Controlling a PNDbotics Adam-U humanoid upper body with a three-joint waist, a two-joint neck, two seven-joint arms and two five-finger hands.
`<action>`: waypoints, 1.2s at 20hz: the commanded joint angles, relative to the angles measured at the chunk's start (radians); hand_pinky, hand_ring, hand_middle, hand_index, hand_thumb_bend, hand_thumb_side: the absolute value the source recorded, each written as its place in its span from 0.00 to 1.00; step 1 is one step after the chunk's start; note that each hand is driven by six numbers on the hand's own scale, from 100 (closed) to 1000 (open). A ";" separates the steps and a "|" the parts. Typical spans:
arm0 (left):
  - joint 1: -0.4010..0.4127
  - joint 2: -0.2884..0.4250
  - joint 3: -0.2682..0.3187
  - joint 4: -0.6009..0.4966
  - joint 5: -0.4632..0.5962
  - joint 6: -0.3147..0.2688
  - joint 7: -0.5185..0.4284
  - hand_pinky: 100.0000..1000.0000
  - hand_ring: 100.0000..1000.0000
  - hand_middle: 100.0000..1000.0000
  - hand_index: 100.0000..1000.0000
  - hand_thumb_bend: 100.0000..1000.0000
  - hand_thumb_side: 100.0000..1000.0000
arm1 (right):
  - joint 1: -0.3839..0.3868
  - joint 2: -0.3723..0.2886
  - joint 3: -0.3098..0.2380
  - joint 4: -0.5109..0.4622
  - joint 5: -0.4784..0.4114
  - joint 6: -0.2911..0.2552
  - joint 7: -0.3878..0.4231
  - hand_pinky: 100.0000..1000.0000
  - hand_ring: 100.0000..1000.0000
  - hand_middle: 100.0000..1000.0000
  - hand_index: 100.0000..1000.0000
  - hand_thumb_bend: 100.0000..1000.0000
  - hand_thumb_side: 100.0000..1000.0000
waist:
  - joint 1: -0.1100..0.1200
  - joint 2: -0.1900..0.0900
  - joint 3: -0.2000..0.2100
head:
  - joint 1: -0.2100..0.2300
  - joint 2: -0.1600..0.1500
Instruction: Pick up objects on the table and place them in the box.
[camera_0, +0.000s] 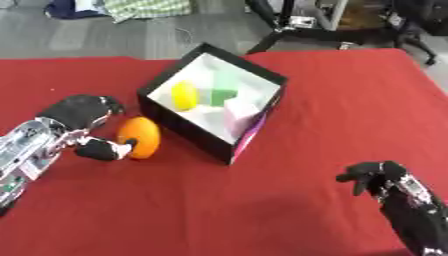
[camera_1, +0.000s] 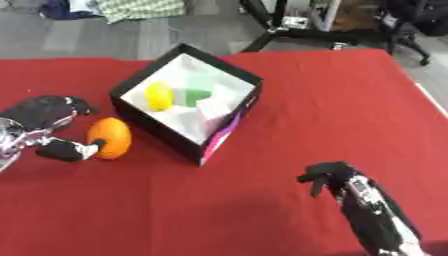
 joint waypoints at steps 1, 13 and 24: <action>-0.021 0.006 0.010 0.005 0.006 -0.009 -0.009 0.73 0.63 0.66 0.84 0.13 0.50 | -0.005 -0.011 -0.005 -0.015 -0.002 0.003 -0.002 1.00 0.68 0.34 0.66 0.00 0.97 | 0.011 -0.012 0.001 | -0.004 -0.008; -0.032 0.020 0.061 -0.116 0.189 0.059 0.084 0.69 0.46 0.37 0.56 0.00 0.14 | -0.003 -0.011 -0.006 -0.016 -0.001 0.003 -0.004 1.00 0.68 0.34 0.66 0.00 0.95 | 0.012 -0.015 0.003 | -0.008 -0.007; -0.191 0.053 0.107 -0.266 0.282 0.148 0.053 0.69 0.47 0.38 0.57 0.00 0.12 | 0.005 -0.013 -0.003 -0.013 0.003 0.008 -0.007 1.00 0.68 0.34 0.66 0.00 1.00 | 0.011 -0.020 0.005 | -0.004 -0.001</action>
